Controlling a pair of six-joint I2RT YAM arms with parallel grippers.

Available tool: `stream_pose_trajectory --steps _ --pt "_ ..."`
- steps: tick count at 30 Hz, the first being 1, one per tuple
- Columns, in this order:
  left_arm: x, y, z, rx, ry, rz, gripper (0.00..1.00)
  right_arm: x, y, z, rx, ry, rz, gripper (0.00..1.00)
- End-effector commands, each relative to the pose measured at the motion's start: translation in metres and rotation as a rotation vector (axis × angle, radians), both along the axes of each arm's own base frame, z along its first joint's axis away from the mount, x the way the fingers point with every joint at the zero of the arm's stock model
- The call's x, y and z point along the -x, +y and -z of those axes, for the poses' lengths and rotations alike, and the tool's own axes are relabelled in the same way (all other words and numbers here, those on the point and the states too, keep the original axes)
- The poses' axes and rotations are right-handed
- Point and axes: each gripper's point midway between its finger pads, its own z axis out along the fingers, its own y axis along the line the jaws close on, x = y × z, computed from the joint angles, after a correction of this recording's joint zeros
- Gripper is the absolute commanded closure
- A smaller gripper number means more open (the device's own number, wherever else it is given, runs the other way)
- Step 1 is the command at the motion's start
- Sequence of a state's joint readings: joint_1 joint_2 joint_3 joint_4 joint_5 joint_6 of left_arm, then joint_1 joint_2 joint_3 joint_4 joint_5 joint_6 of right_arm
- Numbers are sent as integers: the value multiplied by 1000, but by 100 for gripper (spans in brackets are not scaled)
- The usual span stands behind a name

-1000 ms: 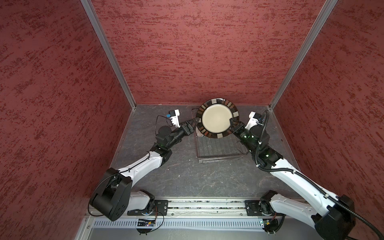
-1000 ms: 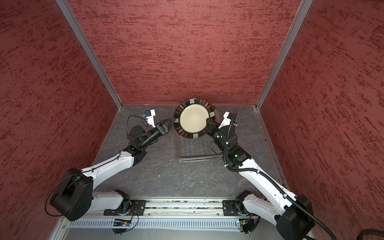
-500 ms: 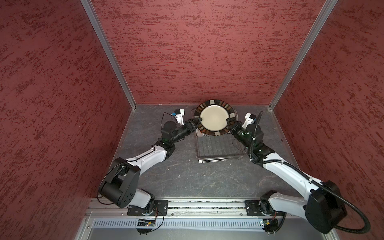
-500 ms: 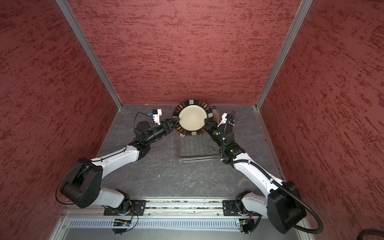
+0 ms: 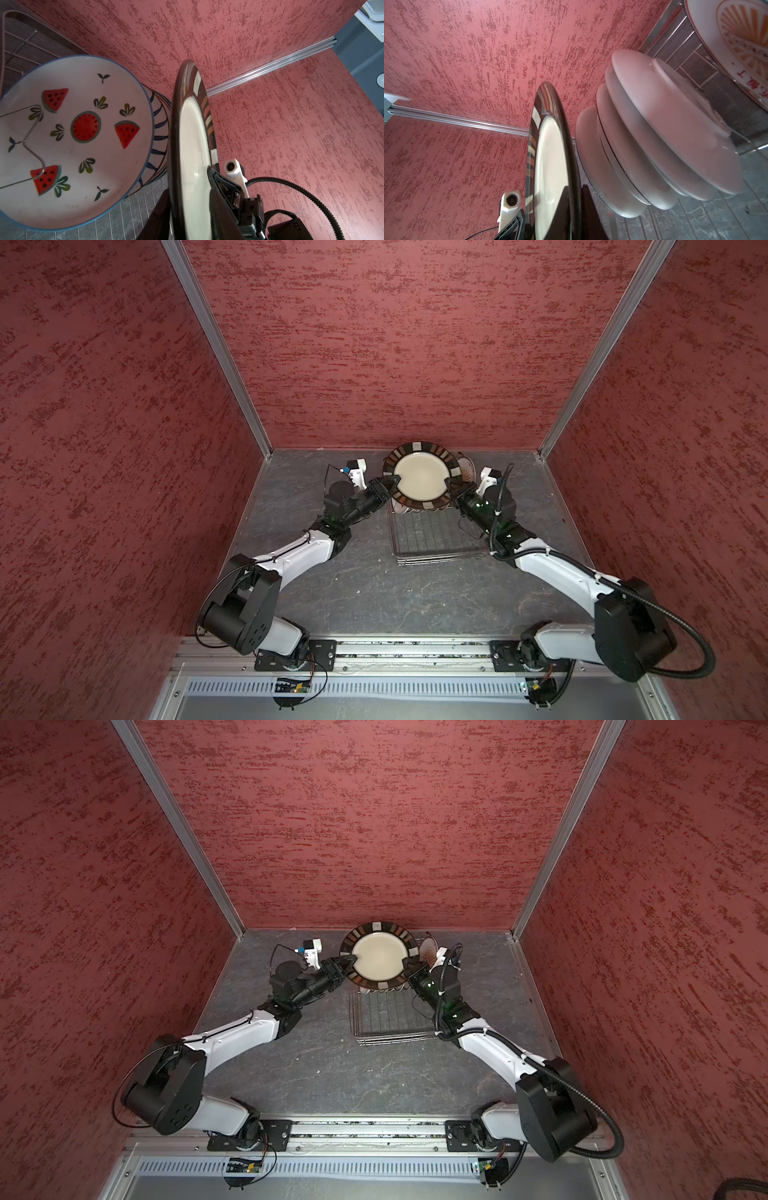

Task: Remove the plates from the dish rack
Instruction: 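Grasp the brown plate rim with the left gripper beside the right gripper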

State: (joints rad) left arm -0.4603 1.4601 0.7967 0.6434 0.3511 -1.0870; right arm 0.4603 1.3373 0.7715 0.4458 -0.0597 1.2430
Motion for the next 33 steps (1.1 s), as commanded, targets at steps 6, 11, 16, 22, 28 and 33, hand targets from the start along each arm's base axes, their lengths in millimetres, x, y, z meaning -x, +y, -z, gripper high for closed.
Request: stream_pose_trajectory --steps 6,11,16,22,28,33 --pt "-4 -9 -3 -1 15 7 73 2 14 -89 -174 -249 -79 100" --pt "-8 -14 2 -4 30 16 78 0 15 -86 -168 -245 -77 100" --pt "-9 -14 2 -10 36 10 85 -4 14 -82 -131 -240 -59 100" --pt "-10 -11 2 -26 47 2 92 -5 17 -81 -117 -248 -70 96" --pt "-9 -7 -7 21 37 9 100 -4 18 -83 -113 -266 -75 84" --pt "-9 -2 -12 22 32 11 100 0 13 -84 -137 -290 -65 54"
